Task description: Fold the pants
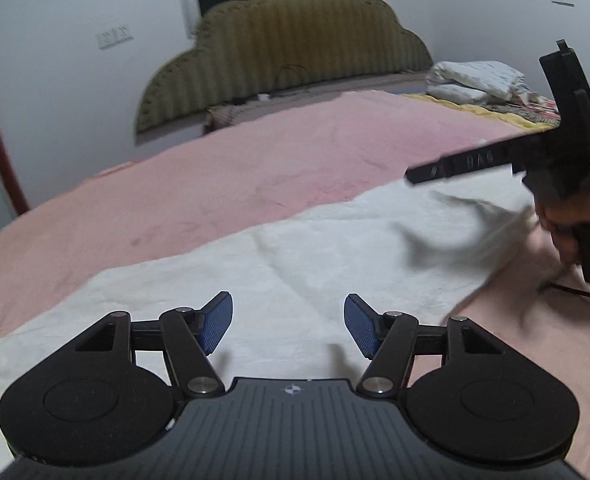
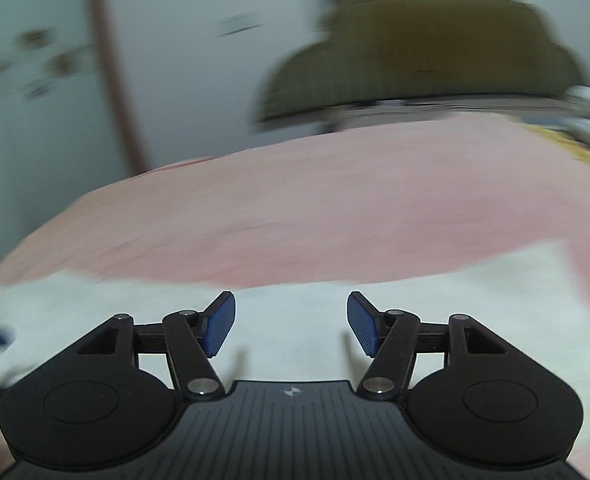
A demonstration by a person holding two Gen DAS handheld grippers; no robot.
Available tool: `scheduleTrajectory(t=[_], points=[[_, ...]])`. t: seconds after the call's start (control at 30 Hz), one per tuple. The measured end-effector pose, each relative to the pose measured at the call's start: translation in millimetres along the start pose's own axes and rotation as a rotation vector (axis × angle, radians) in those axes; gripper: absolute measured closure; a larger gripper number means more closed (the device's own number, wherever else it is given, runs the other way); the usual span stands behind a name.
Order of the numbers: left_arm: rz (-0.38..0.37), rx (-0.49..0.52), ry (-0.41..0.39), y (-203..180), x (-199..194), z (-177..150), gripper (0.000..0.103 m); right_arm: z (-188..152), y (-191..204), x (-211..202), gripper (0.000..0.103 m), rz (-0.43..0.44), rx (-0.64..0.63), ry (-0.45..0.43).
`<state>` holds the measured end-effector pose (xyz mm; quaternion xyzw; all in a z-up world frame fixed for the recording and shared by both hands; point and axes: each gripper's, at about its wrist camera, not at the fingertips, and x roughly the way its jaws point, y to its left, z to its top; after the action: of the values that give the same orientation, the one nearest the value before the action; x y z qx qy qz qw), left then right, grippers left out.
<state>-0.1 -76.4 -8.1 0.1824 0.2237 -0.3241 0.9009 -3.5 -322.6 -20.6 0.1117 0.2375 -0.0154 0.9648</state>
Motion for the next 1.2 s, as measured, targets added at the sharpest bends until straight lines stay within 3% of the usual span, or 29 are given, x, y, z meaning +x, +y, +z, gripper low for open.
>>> scheduleTrajectory(t=[0.1,0.23,0.37,0.5,0.63,0.77,0.83,0.97,1.1,1.2], points=[[0.129,-0.041,-0.016,24,-21,-10,0.036,-3,59,20,0.042,0.156,-0.119,0.032],[0.376,-0.172,0.022,78,-49,-33,0.036,-10,139,35,0.042,0.338,-0.320,0.057],[0.613,-0.404,0.076,148,-82,-67,0.036,-22,218,42,0.042,0.490,-0.544,0.040],[0.781,-0.666,0.101,209,-119,-102,0.037,-43,290,44,0.043,0.545,-0.777,-0.014],[0.718,-0.929,0.089,249,-144,-130,0.038,-62,339,47,0.044,0.622,-0.909,-0.035],[0.636,-1.051,0.085,261,-153,-144,0.041,-77,370,59,0.064,0.632,-1.000,-0.037],[0.598,-1.088,0.074,264,-155,-148,0.048,-81,375,64,0.073,0.631,-1.002,-0.036],[0.531,-1.140,0.057,262,-159,-155,0.063,-80,374,67,0.079,0.621,-0.990,-0.032],[0.447,-1.227,0.045,276,-144,-160,0.087,-80,374,68,0.084,0.625,-0.988,-0.027],[0.461,-1.241,0.023,277,-141,-161,0.098,-81,376,70,0.089,0.631,-0.984,-0.023]])
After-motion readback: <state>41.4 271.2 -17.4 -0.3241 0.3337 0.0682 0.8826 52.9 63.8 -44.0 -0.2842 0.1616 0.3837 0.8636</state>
